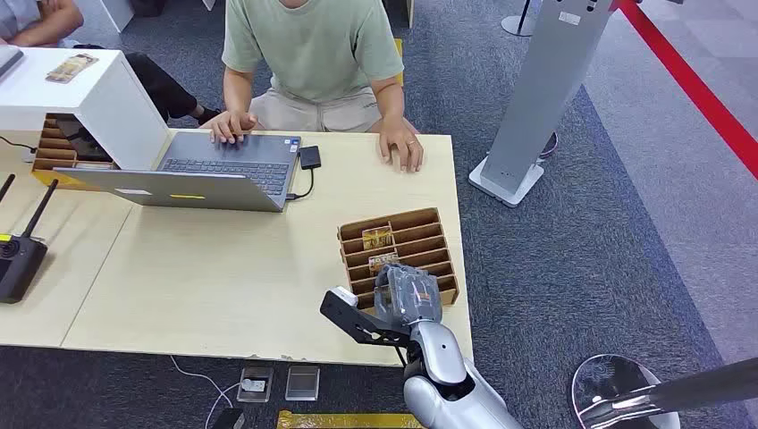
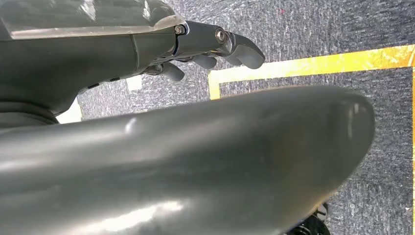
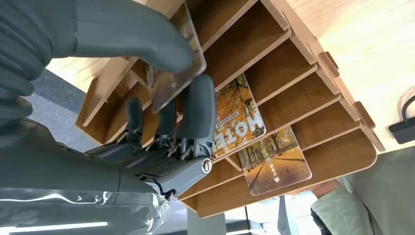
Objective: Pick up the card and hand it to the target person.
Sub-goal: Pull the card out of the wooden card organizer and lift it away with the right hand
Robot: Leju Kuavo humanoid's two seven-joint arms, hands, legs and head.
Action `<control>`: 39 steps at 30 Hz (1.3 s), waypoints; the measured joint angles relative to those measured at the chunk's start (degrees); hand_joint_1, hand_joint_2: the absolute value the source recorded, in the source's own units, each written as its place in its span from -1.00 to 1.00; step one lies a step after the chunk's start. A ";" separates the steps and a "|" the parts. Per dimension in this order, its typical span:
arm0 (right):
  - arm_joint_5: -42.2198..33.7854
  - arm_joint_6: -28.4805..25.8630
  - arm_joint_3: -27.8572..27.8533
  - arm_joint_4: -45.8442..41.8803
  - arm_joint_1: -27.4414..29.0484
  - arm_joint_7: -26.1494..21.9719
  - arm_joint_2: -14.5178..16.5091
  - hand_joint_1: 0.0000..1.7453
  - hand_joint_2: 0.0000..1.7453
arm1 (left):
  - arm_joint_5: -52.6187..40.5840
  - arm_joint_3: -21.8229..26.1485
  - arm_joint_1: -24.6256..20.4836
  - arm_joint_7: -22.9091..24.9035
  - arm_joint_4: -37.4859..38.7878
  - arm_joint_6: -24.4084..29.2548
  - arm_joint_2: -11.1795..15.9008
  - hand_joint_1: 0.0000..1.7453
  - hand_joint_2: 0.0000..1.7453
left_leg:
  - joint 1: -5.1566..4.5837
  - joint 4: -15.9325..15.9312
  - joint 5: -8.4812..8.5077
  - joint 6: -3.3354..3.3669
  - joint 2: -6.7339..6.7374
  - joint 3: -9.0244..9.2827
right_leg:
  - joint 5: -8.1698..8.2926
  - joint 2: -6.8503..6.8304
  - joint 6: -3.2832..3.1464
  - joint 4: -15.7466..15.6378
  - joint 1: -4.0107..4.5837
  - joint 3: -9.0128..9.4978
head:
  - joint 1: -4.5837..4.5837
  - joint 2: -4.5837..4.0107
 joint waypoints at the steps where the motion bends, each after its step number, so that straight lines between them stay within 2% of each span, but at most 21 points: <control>1: -0.01 -0.01 0.01 0.09 -0.02 0.00 0.04 0.40 1.00 | 0.00 0.00 0.00 0.00 0.00 0.00 0.00 -1.00 -1.00 | 0.00 0.00 0.00 0.00 0.00 0.00 | 0.00 0.00 0.00 0.00 0.00 0.00 | 0.00 0.01; 6: -0.15 -0.03 0.11 0.81 -0.25 -0.01 0.34 0.39 1.00 | 0.00 0.00 0.00 0.00 0.01 0.00 -0.01 -1.00 -1.00 | 0.00 0.00 0.00 0.00 0.00 0.00 | 0.00 0.00 0.00 0.00 0.00 0.00 | 0.01 0.01; 13: -0.73 0.01 0.37 1.50 -0.62 -0.01 0.46 0.48 1.00 | 0.00 0.00 0.00 0.00 0.01 0.00 -0.03 -1.00 -1.00 | 0.00 0.00 0.00 0.00 0.01 0.03 | 0.00 0.00 0.00 0.00 0.00 0.02 | 0.01 0.00; 29: -1.20 -0.07 0.45 1.50 -0.82 -0.75 0.50 0.48 1.00 | 0.27 0.00 0.00 -0.02 0.01 0.02 -0.03 -1.00 -1.00 | 0.00 0.00 0.00 0.00 0.01 0.03 | 0.00 0.00 0.00 0.00 0.00 0.02 | 0.01 0.01; 34: -1.20 0.10 0.47 -2.20 -0.72 -1.22 0.00 0.48 1.00 | 0.70 0.00 0.04 -0.18 0.02 0.19 -0.03 -1.00 -1.00 | 0.00 0.00 0.01 0.00 0.01 0.02 | 0.00 0.00 0.00 0.00 0.00 0.00 | 0.01 0.00; 39: -0.71 -0.07 0.31 -10.98 -0.51 -2.25 -1.91 0.48 1.00 | 1.42 0.00 0.13 -0.40 0.02 0.33 -0.03 -1.00 -1.00 | 0.00 0.01 0.01 0.00 0.02 0.02 | 0.00 0.01 0.00 0.00 0.00 -0.03 | 0.00 0.00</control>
